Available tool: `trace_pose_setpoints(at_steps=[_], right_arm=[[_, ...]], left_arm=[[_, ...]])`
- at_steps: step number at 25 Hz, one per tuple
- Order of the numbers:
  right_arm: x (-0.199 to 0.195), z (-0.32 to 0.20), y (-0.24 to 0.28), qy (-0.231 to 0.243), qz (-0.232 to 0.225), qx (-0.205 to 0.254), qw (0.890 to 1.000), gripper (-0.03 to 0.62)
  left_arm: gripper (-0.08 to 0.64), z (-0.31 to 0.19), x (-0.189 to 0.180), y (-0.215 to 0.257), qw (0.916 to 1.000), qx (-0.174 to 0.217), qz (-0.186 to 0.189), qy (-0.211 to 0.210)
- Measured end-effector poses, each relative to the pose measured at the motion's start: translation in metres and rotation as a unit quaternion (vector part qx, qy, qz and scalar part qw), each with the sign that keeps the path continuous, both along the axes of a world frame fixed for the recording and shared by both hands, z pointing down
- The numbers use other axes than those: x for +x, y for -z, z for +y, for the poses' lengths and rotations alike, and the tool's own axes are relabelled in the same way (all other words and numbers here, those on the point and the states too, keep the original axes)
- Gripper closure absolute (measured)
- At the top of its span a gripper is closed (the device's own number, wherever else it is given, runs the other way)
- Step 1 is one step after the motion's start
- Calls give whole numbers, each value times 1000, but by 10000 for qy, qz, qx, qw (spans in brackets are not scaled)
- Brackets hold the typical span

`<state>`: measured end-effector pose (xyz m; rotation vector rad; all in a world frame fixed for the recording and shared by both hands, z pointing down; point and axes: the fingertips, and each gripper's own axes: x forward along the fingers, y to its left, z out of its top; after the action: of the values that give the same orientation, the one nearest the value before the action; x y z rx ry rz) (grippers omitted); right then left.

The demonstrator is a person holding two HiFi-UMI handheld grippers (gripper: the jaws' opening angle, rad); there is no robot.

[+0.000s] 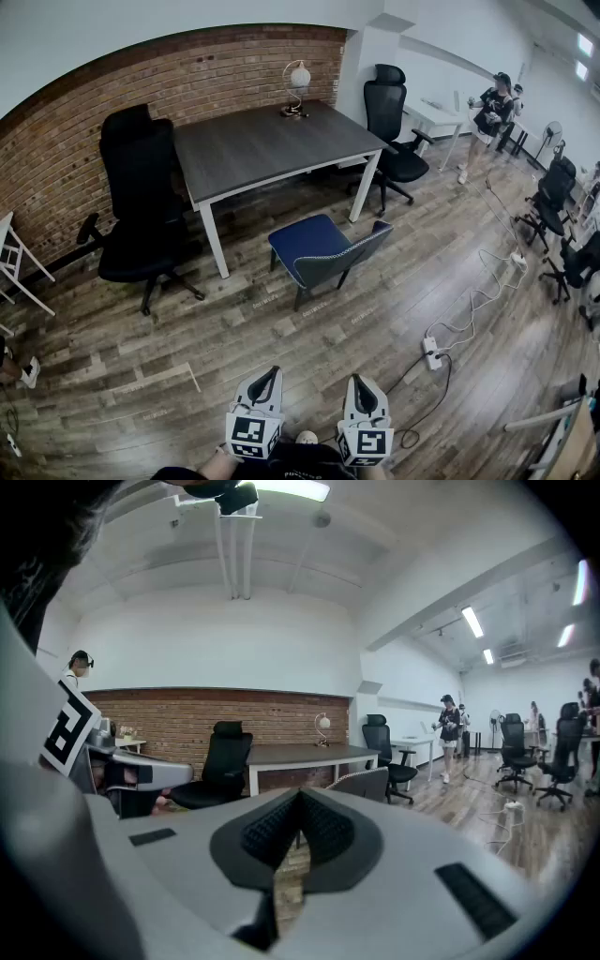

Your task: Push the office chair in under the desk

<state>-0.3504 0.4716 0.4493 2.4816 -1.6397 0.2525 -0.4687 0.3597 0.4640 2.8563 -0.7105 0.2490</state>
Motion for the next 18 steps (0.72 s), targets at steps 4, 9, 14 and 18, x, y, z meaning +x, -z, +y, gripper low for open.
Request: trace_pose_setpoints(at_steps=[4, 9, 14, 18], right_arm=[[-6, -12, 3, -58, 173, 99, 9998, 589], [-11, -17, -2, -211, 150, 76, 9996, 589], [-17, -21, -2, -322, 77, 149, 9993, 588], [-20, -26, -4, -149, -55, 176, 9997, 588]], left_arm=[[554, -12, -5, 1, 9998, 172, 1, -81], [554, -20, -5, 3, 9990, 292, -33, -338], [554, -26, -9, 2, 9986, 200, 24, -483], [554, -33, -8, -4, 9988, 137, -25, -466]])
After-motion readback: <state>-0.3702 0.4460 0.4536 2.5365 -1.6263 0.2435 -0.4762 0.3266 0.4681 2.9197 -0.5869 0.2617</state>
